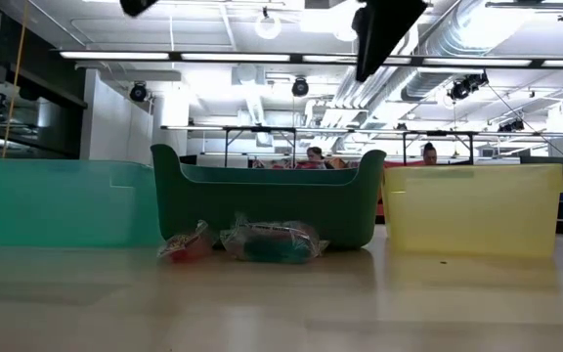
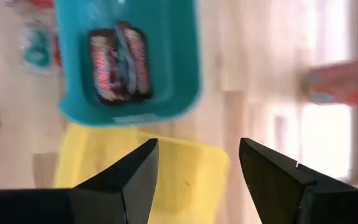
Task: Sort candy
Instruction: Put the chocolate bar into the blue bin
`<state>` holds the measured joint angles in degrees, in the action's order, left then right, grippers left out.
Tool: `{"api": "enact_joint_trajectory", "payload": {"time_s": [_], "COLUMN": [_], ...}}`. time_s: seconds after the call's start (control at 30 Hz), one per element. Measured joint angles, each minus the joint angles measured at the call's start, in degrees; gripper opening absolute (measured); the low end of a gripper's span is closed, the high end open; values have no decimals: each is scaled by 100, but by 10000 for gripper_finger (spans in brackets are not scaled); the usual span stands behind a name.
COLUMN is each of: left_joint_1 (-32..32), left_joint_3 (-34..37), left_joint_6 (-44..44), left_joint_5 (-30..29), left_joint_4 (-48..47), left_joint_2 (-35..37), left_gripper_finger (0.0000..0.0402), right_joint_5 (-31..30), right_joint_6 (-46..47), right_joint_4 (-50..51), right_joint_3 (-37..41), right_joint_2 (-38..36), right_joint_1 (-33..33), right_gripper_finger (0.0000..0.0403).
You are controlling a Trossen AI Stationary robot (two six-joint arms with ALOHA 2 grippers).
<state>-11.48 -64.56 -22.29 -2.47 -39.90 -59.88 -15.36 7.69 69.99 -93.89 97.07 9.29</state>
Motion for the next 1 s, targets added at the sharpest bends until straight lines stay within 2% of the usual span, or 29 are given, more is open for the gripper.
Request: {"api": "enact_joint_trajectory", "payload": {"time_s": [0.17, 0.3, 0.53, 0.67, 0.83, 1.0], "left_joint_1": [-1000, -2069, -3991, -4742, -5165, -5122], "left_joint_3": [-1367, -1982, -2109, -2052, -2050, -1755], "left_joint_6": [149, -369, -1643, -1983, -1409, -938], "left_joint_5": [80, 196, 150, 87, 47, 141], "left_joint_4": [-2189, -2997, -3009, -2774, -2728, -2301], "left_joint_2": [-1092, -1768, -2681, -3328, -4157, -4581], "left_gripper_finger": [234, 234, 234, 234, 234, 234], "right_joint_5": [-492, -721, -1156, -1169, -1164, -1162], "right_joint_6": [324, 556, 632, 508, 386, 389], "right_joint_4": [304, 296, 311, 311, 309, 307], "right_joint_3": [0, 0, -2, 0, 0, 0], "right_joint_2": [-599, -999, -1389, -1406, -1339, -1345], "right_joint_1": [-119, -196, -220, -220, -220, -220], "right_gripper_finger": [220, 220, 220, 220, 220, 220]}}
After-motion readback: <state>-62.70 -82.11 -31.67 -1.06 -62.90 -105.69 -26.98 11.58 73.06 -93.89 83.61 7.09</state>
